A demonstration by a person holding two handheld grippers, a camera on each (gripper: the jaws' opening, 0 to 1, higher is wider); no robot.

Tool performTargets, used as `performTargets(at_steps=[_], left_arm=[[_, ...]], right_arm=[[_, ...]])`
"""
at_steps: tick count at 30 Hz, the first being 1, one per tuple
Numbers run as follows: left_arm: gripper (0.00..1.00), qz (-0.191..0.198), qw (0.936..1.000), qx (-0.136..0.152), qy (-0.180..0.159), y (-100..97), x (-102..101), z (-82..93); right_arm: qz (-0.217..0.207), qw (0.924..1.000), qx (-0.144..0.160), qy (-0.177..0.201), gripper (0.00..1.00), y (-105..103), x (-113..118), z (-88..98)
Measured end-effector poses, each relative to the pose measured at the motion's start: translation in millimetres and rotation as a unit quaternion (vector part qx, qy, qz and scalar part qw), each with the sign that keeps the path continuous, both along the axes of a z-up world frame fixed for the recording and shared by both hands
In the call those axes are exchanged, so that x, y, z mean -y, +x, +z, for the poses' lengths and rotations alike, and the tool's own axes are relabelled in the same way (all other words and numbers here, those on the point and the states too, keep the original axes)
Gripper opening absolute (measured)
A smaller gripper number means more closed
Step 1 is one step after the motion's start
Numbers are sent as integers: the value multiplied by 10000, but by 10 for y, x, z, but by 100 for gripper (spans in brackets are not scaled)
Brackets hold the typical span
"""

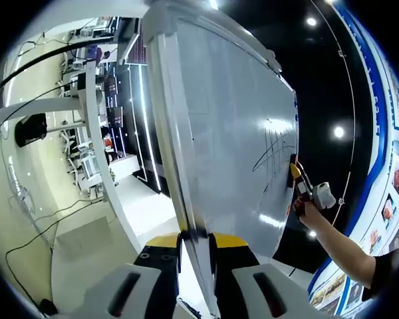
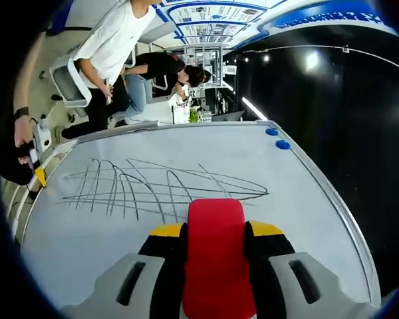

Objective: Wipe the writing off the whiteboard with the eraser

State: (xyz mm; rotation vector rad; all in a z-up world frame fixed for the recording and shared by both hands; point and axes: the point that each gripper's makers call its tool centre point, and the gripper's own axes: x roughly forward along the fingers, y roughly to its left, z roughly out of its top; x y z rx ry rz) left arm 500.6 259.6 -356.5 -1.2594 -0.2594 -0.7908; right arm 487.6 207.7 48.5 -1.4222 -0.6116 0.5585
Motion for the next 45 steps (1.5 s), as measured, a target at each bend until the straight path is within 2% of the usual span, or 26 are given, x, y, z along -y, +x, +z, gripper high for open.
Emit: performTargets(at_steps=[5, 10, 14, 19, 20, 26, 27, 29, 30, 33, 35, 40, 41, 43, 45], left_arm=[[19, 13, 10000, 4, 17, -4, 4, 2], [19, 5, 10000, 0, 34, 0, 5, 1], [19, 11, 10000, -14, 48, -2, 10, 2], [19, 1, 10000, -16, 57, 6, 7, -3], [19, -7, 10000, -20, 51, 7, 11, -4], [19, -19, 10000, -17, 59, 15, 14, -9], [19, -25, 10000, -34, 39, 22, 8, -12], [19, -27, 10000, -35, 46, 24, 10, -14], [19, -27, 10000, -41, 46, 27, 12, -16], [19, -21, 10000, -39, 27, 19, 12, -15], [19, -12, 10000, -41, 14, 20, 10, -15], [19, -21, 10000, -46, 18, 23, 11, -15], [19, -11, 10000, -44, 21, 22, 8, -14], [19, -10, 10000, -44, 4, 25, 3, -16], [19, -16, 10000, -37, 18, 22, 6, -15]], right_arm=[[36, 9999, 13, 145, 37, -20, -14, -171], [29, 10000, 0, -25, 37, -7, -35, -426], [50, 10000, 18, 47, 37, -21, -39, -518], [34, 9999, -3, -105, 37, -21, -54, -682], [48, 9999, -18, -132, 37, -27, -48, -760], [76, 9999, -46, -91, 37, -29, -43, -910], [100, 9997, -83, -203, 37, -28, -47, -1087], [109, 9996, -82, -253, 37, -33, -44, -1161], [154, 9996, -67, -243, 37, -59, -31, -1289], [189, 9996, -79, -198, 37, -91, -36, -1417], [188, 9982, -102, -558, 37, -97, -54, -1648], [225, 9989, -88, -402, 37, -156, -57, -1834], [220, 9987, -106, -436, 37, -156, -60, -1887], [202, 9969, -88, -761, 37, -163, -71, -2059], [216, 9973, -72, -697, 37, -180, -64, -2119]])
